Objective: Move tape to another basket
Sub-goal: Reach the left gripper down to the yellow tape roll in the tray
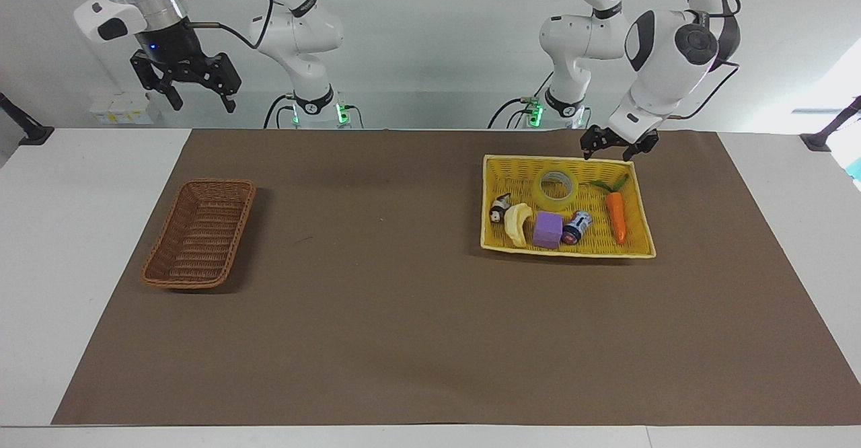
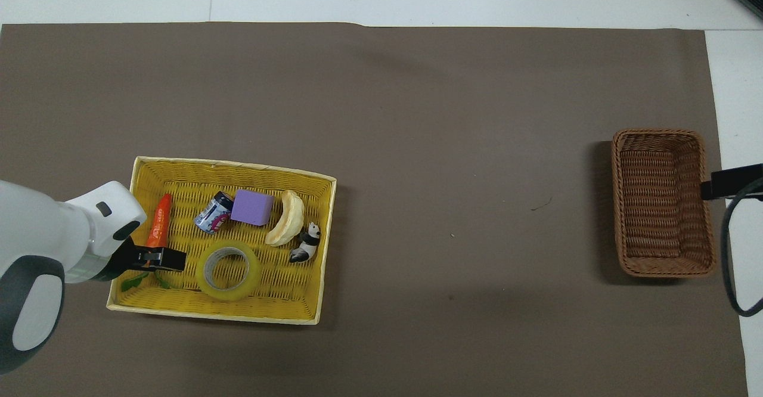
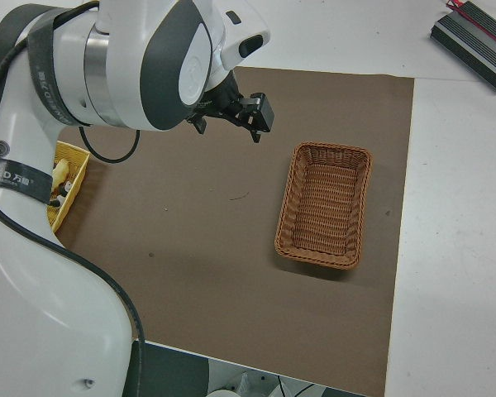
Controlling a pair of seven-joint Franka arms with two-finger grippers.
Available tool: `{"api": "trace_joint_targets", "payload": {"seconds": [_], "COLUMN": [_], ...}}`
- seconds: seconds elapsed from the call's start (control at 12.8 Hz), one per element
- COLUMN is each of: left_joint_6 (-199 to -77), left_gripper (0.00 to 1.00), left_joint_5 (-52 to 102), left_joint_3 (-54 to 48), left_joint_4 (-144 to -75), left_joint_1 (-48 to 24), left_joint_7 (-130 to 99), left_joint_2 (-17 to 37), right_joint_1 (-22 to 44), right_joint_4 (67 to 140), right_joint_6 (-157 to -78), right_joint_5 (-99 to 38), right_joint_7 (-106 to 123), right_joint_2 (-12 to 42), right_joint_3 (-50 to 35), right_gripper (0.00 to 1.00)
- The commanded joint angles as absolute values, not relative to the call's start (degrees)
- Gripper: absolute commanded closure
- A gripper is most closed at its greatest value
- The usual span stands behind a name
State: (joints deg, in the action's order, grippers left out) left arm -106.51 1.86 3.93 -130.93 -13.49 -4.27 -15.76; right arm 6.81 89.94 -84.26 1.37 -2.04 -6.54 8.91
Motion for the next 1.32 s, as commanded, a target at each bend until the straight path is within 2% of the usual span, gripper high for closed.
{"api": "trace_joint_targets", "payload": {"seconds": [0.0, 0.39, 0.94, 1.01, 1.09, 1.17, 1.25], "left_joint_6": [-110.47, -121.45, -126.29, -127.43, -128.31, -128.23, -128.23], "left_gripper": [0.00, 0.00, 0.00, 0.30, 0.72, 1.00, 1.00], "left_joint_5": [1.05, 1.41, 1.84, 2.02, 2.72, 3.16, 3.43], "left_joint_3": [4.57, 4.57, 4.57, 4.57, 4.66, 4.66, 4.66], "left_joint_4": [-134.64, -141.41, -143.17, -144.13, -144.92, -144.93, -144.84], "left_joint_1": [-17.83, -19.25, -19.60, -19.16, -19.07, -19.16, -19.07], "left_joint_7": [-9.56, -10.37, -10.81, -10.81, -10.81, -11.16, -11.16], "left_joint_2": [-17.40, -13.81, -8.27, -7.83, -7.91, -7.91, -7.82], "right_joint_1": [6.24, 6.24, 6.24, 6.33, 6.24, 6.24, 6.24], "right_joint_4": [90.79, 90.79, 90.79, 90.79, 90.79, 90.79, 90.79], "right_joint_6": [-84.11, -84.11, -84.02, -84.02, -84.02, -84.02, -84.02], "right_joint_5": [0.62, 0.62, 0.62, 0.62, 0.62, 0.62, 0.62], "right_joint_7": [-2.46, -2.46, -2.46, -2.46, -2.46, -2.46, -2.46], "right_joint_2": [-7.47, -7.47, -7.47, -7.47, -7.56, -7.56, -7.56], "right_joint_3": [8.61, 8.61, 8.61, 8.61, 8.61, 8.61, 8.61], "right_gripper": [0.00, 0.00, 0.00, 0.00, 0.00, 0.00, 0.00]}}
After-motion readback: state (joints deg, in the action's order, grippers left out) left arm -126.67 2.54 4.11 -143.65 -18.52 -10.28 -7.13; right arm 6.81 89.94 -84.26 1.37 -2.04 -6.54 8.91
